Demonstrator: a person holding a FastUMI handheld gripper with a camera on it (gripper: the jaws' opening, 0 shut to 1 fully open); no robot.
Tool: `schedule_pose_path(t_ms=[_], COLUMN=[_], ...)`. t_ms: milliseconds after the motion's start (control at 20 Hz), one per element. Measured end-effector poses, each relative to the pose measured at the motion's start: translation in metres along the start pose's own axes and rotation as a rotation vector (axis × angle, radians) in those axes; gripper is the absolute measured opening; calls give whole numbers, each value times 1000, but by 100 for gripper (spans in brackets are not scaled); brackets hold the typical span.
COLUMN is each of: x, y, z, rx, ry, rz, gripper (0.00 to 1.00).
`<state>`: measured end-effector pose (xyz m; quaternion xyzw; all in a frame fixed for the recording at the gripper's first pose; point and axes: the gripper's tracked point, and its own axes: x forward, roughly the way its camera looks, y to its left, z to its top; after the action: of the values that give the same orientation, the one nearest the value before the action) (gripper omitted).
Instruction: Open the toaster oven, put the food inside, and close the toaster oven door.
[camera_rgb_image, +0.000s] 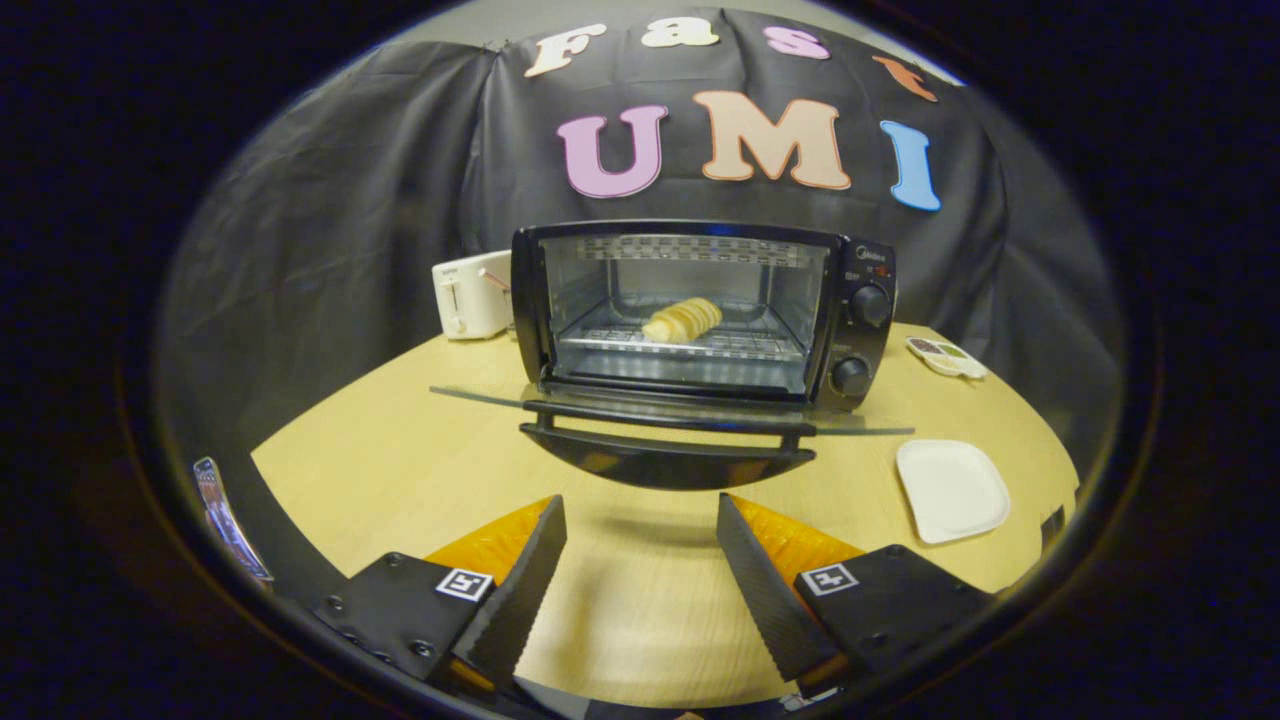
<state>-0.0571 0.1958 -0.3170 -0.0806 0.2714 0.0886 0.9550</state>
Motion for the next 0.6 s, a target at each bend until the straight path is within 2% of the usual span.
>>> schedule_pose_path(t_ms=[600], x=[60], y=[-19], z=[93], rx=[49], ry=[-151], rz=[-52], gripper=[96])
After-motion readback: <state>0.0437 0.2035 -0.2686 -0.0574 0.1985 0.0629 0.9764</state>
